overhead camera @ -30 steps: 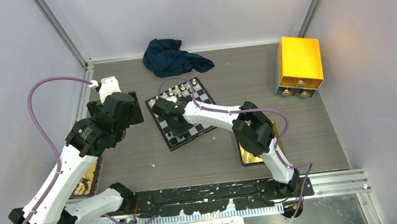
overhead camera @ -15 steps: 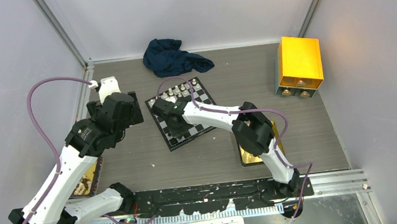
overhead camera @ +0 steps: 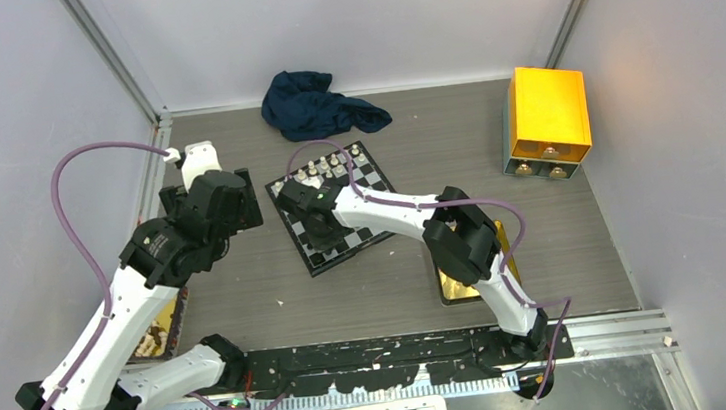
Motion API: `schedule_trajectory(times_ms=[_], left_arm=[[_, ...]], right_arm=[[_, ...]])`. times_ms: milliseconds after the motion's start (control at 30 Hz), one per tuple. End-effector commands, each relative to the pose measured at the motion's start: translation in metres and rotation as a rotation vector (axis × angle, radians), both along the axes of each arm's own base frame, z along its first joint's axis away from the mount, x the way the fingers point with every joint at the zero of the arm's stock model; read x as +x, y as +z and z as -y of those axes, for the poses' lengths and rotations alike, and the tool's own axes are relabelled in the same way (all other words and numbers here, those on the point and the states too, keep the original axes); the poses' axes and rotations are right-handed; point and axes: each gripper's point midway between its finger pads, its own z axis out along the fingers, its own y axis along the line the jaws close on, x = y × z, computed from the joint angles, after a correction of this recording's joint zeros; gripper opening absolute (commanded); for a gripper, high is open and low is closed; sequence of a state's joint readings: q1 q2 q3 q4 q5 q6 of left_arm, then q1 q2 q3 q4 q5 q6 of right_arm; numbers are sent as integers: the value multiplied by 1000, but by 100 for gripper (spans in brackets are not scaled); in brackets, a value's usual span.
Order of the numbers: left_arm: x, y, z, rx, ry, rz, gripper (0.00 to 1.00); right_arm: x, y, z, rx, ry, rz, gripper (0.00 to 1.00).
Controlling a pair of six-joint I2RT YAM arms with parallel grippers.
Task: Set up the chess pieces on the board
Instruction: Place the chess piece on the chessboard.
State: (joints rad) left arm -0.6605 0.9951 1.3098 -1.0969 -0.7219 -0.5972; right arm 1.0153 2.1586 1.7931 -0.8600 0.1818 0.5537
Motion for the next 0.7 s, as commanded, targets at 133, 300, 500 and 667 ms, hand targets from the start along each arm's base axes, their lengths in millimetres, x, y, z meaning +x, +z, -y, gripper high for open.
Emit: schedule_trajectory(times_ms=[133,300,500,667], left_arm=[[2,9,-1,-28,11,44,99],[2,7,-1,-26,11,39,99],[2,7,-1,-28,11,39,99],[3,7,0,-28,9,38,99]], right_arm=[[2,10,-10,33,-8,15,1],[0,8,-9,21,-3,7,13],[0,8,-8,19,-1,6,24],[1,11,-9,25,9,13,27]])
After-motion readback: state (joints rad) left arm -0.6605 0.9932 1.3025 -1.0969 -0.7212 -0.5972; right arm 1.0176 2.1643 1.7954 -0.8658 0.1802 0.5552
